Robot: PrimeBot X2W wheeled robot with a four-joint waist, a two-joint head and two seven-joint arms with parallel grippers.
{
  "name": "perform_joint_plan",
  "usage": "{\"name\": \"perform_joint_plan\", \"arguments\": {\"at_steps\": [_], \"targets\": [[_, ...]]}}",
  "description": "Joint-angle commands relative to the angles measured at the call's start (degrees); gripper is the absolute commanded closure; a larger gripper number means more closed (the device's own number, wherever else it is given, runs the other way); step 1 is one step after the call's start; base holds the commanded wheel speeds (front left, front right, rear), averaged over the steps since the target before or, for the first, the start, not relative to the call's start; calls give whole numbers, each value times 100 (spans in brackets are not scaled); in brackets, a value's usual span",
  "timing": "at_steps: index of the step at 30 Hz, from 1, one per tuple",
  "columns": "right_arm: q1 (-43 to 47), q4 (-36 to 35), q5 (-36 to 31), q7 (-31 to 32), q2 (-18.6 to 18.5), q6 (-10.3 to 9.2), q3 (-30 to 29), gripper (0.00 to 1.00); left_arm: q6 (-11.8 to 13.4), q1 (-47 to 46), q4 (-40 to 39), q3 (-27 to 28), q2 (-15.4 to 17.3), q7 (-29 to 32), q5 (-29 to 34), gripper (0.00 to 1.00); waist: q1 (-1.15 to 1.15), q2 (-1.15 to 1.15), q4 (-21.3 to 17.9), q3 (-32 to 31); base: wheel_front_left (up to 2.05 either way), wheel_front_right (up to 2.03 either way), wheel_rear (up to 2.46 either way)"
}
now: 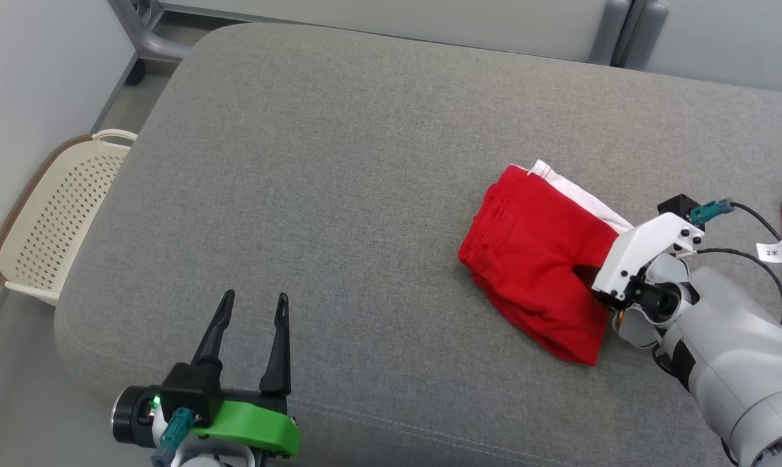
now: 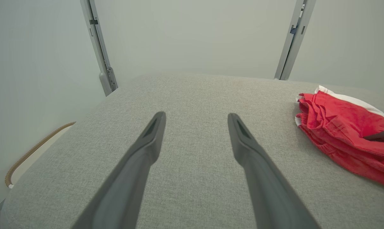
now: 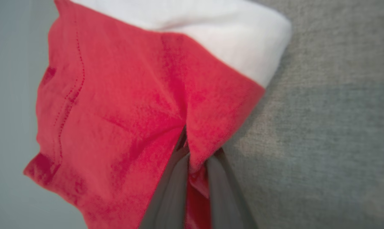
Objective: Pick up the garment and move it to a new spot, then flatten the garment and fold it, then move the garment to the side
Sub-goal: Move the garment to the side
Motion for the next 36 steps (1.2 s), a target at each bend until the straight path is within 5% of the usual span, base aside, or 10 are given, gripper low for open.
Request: {"name": "perform_joint_plan", "arguments": {"at_steps": [1,19,36], "targets": [[121,-49,-28,15,0,-10,56,100,20,-69,23,13,7,-19,-26,0,0,0,-25,-19,0,0,0],[46,-1140,-269,766,-1173,-8,1217,100,-44,136,48,51,7,-19,77,0,0,0,-711,-379,0,0,0],[-900,-1012,-883,842,-2125,-8,2286,100,-156,-55,60,-24,7,-19,139,0,0,0,-709,-37,0,0,0]]}}
